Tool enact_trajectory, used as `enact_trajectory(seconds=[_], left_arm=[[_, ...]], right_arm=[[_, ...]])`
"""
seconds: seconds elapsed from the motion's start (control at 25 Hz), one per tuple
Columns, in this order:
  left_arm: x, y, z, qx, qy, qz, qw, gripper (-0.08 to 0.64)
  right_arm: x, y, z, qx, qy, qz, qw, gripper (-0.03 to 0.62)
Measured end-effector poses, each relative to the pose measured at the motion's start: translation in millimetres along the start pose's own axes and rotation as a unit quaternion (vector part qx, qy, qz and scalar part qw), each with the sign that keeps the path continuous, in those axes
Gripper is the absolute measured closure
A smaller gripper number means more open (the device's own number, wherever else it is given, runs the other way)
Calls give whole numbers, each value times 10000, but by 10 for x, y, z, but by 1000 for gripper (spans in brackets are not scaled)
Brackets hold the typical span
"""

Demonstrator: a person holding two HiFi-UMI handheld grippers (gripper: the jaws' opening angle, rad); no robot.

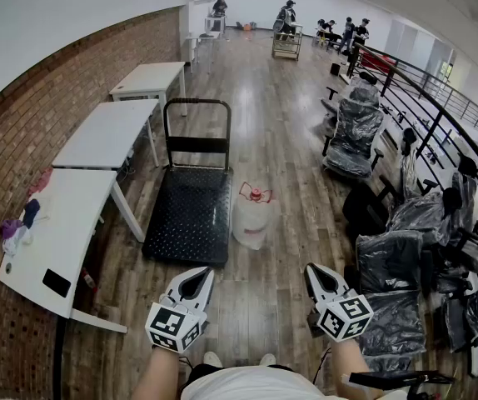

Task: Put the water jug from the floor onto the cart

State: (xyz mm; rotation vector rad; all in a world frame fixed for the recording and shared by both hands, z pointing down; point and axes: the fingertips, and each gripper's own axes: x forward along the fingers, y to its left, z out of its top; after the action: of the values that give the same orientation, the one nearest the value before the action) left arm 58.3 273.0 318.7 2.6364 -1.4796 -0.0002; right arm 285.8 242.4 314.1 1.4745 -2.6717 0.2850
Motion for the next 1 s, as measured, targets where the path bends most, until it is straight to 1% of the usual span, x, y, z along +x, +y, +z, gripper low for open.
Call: enact_trajectory(seconds=[0.24, 0.52, 0.76, 1.0], left_arm=[[-228, 336, -174, -85, 150, 34, 9998, 560], [-378, 760, -364, -322, 175, 73, 9993, 560], [-231, 908, -395, -342, 202, -40, 9992, 560], [151, 997, -349, -212, 283, -128, 9993, 560]], right_arm=[[259, 353, -114, -11, 163, -7, 9999, 589], [577, 760, -129, -299, 244, 68, 9992, 589], [724, 696, -195, -239, 321, -35, 9992, 589], [959, 391, -236, -54, 281, -95, 9995, 589]])
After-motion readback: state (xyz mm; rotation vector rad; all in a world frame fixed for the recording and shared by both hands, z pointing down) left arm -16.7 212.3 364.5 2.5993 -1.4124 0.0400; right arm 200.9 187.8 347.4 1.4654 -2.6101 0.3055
